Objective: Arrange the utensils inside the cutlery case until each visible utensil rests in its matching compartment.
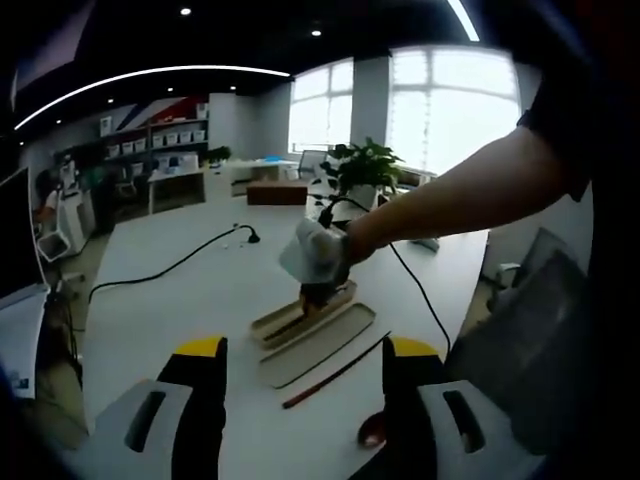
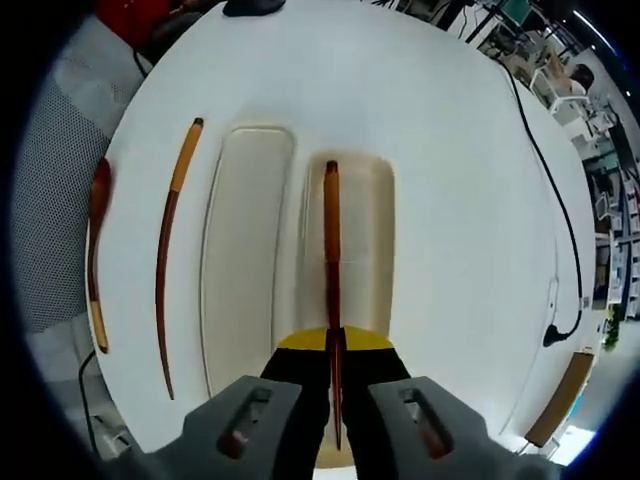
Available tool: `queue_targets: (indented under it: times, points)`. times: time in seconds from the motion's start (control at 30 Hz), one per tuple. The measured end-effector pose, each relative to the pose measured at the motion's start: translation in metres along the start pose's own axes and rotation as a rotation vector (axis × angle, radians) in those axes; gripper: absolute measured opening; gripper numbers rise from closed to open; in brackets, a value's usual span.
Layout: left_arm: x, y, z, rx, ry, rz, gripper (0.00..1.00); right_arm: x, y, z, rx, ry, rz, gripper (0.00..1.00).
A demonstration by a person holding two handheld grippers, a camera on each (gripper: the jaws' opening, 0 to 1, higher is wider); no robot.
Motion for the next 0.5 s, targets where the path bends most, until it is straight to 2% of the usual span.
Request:
queue_targets:
  times: [0.23,0.33,0.43,0.5]
  points:
    - [-0.001,0.0,0.0,-0.001,0.005,-0.003,0.65,0.004,0.003,0.004,-0.081,-0.012,0.021,0.01]
    - [-0.001,0.0,0.001,-0.004,0.005,-0.004,0.65,0.011,0.006,0.005,-0.098,0.013,0.035,0.02]
    - [-0.001,0.0,0.001,-0.008,0.003,-0.005,0.65,0.018,0.008,0.006,-0.151,0.024,0.061,0.05]
    - [-0.001,-0.001,0.001,-0.009,0.004,-0.002,0.65,0.024,0.01,0.006,-0.19,0.056,0.087,0.09]
Point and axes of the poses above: the point that each gripper's makers call its tool centre point, and the gripper's own axes: x roughly backward along the fingers, z roughly to its right, y roughly out of its underside, the point moved 7 cm from there along x, roughly backward along the fingers, and after that the axes turned 4 degrees about x, right-handed, at the moved point
